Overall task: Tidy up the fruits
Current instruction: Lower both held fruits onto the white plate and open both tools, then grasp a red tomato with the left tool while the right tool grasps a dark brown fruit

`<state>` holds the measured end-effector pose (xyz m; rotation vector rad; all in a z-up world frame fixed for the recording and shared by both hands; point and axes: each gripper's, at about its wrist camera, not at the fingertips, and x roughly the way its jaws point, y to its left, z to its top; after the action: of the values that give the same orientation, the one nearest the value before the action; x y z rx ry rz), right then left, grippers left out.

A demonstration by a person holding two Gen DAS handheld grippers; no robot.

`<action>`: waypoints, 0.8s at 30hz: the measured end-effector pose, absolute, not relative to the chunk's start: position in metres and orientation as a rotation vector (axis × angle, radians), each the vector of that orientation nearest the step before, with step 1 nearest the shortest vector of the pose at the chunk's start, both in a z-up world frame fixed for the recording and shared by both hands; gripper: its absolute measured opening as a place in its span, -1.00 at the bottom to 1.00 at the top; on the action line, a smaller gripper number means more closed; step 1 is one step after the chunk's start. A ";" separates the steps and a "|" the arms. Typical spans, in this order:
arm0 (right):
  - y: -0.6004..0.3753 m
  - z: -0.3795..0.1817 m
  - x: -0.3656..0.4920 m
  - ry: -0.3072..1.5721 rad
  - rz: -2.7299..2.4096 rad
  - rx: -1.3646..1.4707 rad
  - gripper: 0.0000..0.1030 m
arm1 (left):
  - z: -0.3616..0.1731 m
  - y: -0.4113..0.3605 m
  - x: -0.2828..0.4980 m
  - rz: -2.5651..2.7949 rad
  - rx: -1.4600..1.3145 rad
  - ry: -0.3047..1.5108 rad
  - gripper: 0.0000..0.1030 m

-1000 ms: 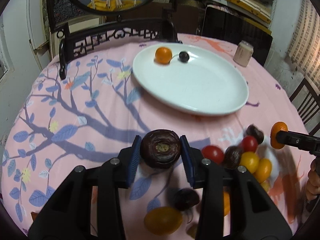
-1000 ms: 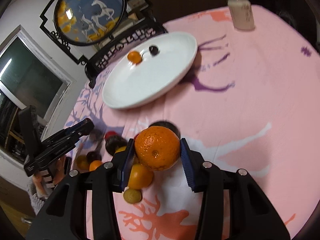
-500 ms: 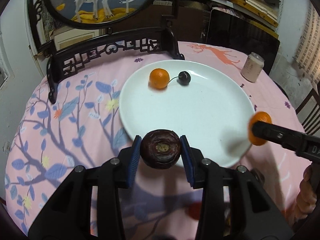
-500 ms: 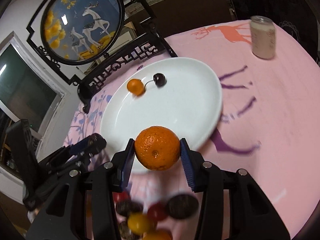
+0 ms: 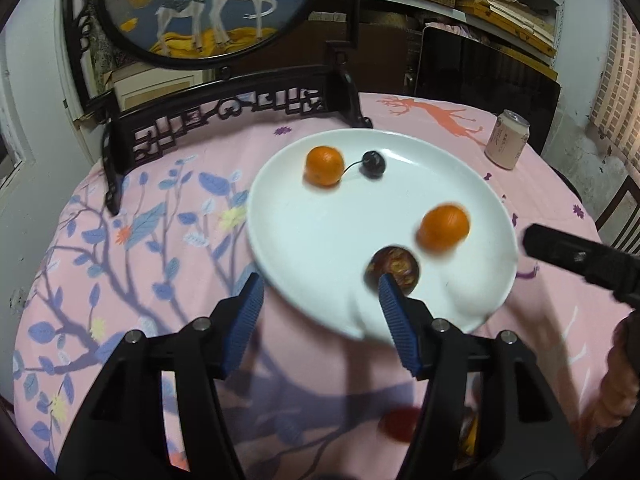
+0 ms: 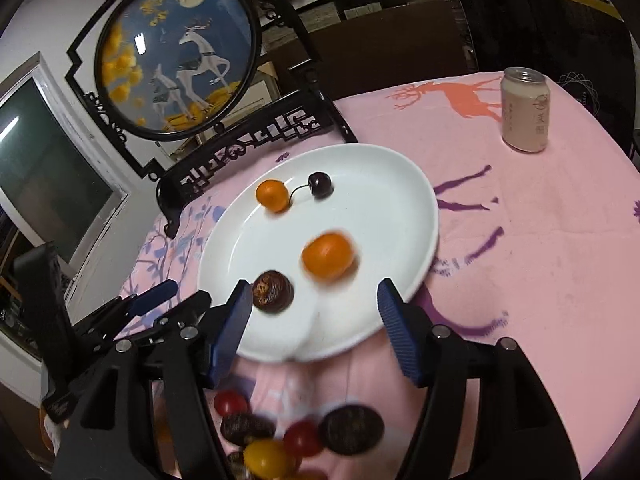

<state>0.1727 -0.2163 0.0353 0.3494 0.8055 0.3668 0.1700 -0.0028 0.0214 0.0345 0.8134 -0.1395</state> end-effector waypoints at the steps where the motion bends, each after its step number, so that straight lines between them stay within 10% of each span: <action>1: -0.217 0.035 0.166 0.807 0.372 0.346 0.27 | 0.021 0.000 0.166 -0.143 0.031 0.819 0.19; 24: -0.242 0.010 0.114 0.885 0.385 0.425 0.27 | -0.006 -0.013 0.112 -0.335 0.150 0.888 0.32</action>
<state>0.1142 -0.2417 0.0105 0.4248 0.8846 0.3855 0.1119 -0.0134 -0.0063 0.1504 0.8884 -0.3351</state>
